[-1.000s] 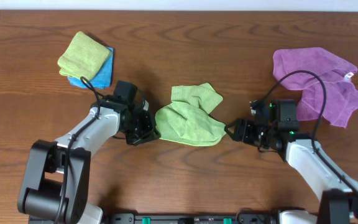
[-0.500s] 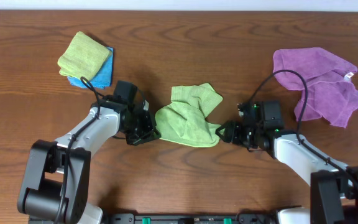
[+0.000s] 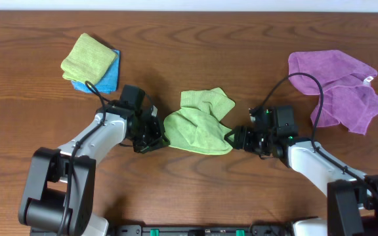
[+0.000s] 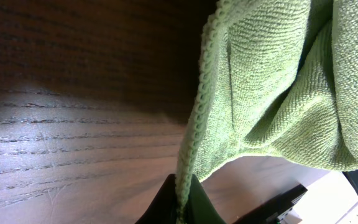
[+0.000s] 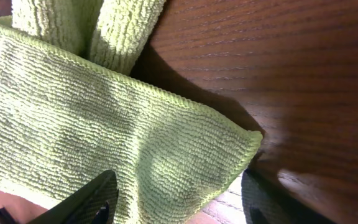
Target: Fold the cloth
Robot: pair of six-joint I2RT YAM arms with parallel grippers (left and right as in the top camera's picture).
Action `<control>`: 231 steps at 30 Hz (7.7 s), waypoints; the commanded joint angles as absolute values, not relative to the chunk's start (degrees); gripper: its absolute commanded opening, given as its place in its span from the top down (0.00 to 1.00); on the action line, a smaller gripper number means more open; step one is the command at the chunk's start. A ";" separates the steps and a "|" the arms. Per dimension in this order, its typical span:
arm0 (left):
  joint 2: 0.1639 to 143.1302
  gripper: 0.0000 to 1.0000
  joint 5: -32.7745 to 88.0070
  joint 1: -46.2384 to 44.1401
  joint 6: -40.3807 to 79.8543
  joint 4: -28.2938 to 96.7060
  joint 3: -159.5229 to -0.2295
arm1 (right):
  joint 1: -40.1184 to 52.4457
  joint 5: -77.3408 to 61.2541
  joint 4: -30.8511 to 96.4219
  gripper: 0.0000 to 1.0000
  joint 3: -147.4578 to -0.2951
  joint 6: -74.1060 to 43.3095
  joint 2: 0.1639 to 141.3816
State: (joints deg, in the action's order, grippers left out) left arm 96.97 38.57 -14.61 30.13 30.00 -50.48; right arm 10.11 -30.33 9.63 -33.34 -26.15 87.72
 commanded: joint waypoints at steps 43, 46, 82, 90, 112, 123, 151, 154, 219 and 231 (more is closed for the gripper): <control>91.59 0.94 29.30 -8.82 33.28 26.26 -82.56 | 9.06 -19.22 4.64 0.99 -57.89 -20.08 79.92; 91.64 0.94 28.29 -7.35 33.23 24.43 -82.56 | 8.54 -18.00 4.58 0.99 -61.10 -19.55 82.61; 94.96 0.87 33.89 -14.81 34.28 33.63 -77.47 | 8.36 -23.86 23.73 0.99 -73.30 -11.51 88.38; 94.96 0.94 32.60 -14.50 34.24 33.52 -77.47 | 12.49 -24.27 34.89 0.99 -73.30 -5.41 81.56; 94.91 0.94 34.17 -10.83 34.22 32.73 -77.52 | 18.63 -21.41 50.28 0.99 -73.28 -12.12 68.95; 94.91 0.93 34.28 -9.74 32.77 32.80 -77.52 | 19.68 -14.55 24.73 0.99 -73.28 -17.30 87.33; 94.91 0.89 36.07 -8.58 32.80 33.08 -77.52 | 15.49 0.97 48.82 0.41 -68.58 -26.11 89.19; 94.91 0.87 36.45 -8.60 32.80 33.26 -77.52 | 13.56 -0.58 47.22 0.41 -64.40 -27.40 89.21; 94.91 0.05 43.18 -3.92 32.32 33.80 -77.52 | 30.04 -23.40 28.36 0.99 -68.36 -14.50 78.35; 94.91 0.05 45.04 2.35 32.29 33.80 -77.52 | 34.50 -13.30 34.13 0.99 -71.31 -18.20 75.07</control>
State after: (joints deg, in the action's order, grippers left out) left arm 94.65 43.79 1.83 32.99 33.67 -77.54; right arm 35.07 -17.10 34.15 -70.89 -16.99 71.57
